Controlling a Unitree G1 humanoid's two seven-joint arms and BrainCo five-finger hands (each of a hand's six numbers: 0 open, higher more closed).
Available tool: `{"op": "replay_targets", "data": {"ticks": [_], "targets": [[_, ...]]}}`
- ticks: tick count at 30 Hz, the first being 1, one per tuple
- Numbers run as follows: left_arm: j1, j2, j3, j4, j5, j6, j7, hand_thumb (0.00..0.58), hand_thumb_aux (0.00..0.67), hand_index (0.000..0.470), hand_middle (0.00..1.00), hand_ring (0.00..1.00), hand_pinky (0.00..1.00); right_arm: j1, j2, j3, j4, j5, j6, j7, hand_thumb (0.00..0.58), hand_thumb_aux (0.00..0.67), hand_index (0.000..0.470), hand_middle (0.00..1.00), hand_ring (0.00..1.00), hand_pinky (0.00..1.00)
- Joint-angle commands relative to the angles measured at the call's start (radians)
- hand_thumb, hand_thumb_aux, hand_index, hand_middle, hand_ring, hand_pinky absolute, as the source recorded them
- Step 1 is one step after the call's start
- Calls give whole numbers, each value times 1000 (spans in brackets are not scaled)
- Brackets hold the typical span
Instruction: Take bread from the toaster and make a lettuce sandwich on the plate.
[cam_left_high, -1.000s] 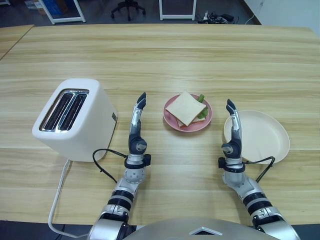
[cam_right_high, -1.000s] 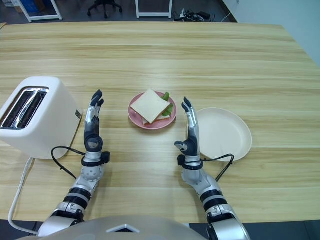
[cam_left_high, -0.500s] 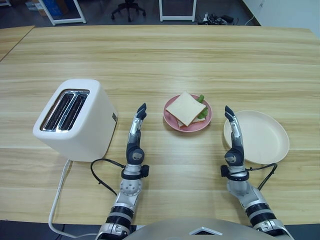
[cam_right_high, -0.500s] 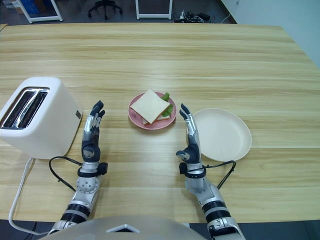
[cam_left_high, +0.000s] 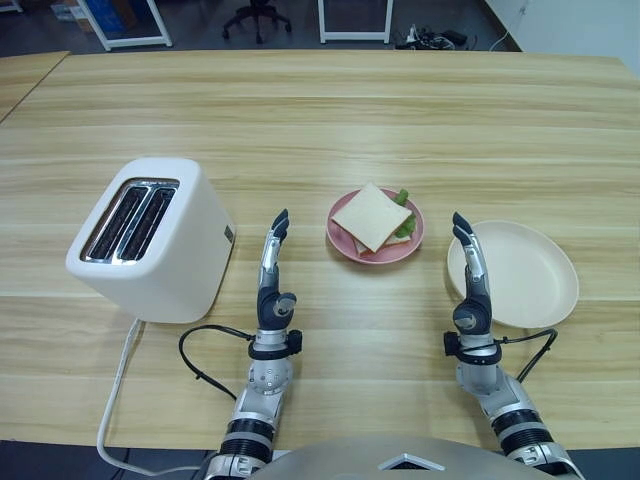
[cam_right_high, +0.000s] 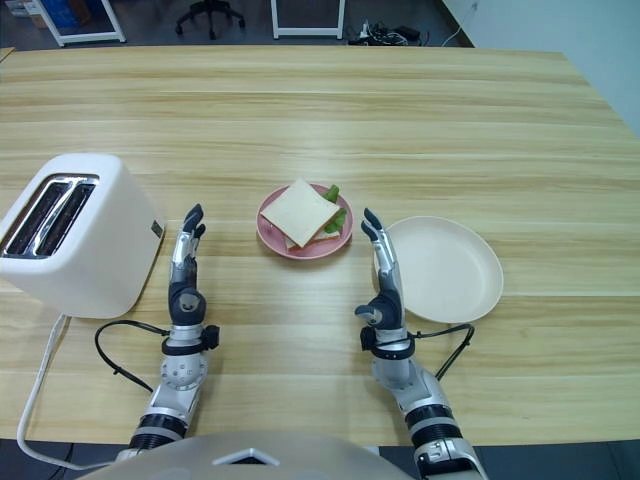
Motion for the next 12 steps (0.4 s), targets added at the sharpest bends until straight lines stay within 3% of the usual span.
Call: {"op": "replay_targets", "data": {"ticks": [1, 7, 12], "targets": [[51, 0, -26, 9, 27, 56, -18, 0, 0, 0, 0, 0, 0, 40, 12, -5, 36, -15, 3, 5, 0, 0, 0, 0, 0, 0], [79, -7, -41, -41, -14, 136, -47, 0, 0, 0, 0, 0, 0, 46, 12, -3, 36, -17, 1, 17, 0, 0, 0, 0, 0, 0], [62, -6, -38, -18, 7, 85, -12, 0, 0, 0, 0, 0, 0, 47, 11, -6, 40, -18, -4, 22, 0, 0, 0, 0, 0, 0]]}}
